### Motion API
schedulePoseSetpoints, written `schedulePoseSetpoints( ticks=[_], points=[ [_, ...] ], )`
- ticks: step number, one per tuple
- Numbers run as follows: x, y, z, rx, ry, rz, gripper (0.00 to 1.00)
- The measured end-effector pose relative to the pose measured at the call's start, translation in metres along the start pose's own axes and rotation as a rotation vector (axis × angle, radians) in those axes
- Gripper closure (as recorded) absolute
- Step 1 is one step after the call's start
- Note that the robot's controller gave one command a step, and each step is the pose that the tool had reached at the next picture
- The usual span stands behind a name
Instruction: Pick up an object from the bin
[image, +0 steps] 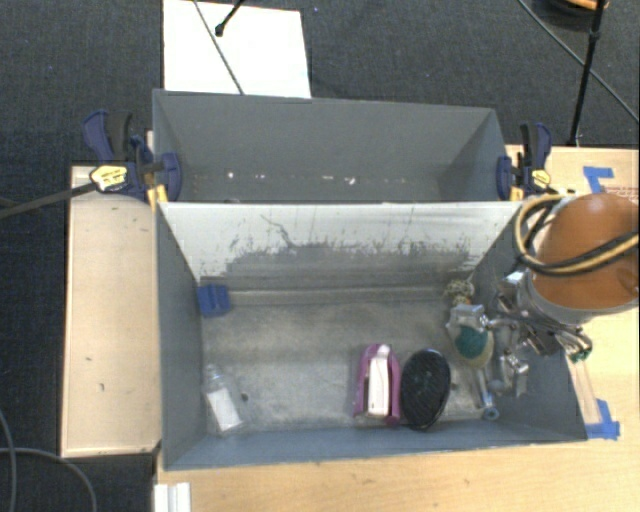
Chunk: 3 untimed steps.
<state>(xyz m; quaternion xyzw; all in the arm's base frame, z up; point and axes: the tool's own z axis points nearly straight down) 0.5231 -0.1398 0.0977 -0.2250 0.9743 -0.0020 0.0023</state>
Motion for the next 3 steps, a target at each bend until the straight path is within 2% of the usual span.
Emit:
schedulePoseSetpoints(
  ticks=[1,2,3],
  points=[
    [-0.054,-0.026,0.027,-0.007,0.016,-0.039,0.0],
    [-0.051,-0.027,0.025,-0.007,0.019,-0.032,1.0],
    [-0.039,-0.013,-0.133,0.002,-0.006,-0.019,1.0]
  ],
)
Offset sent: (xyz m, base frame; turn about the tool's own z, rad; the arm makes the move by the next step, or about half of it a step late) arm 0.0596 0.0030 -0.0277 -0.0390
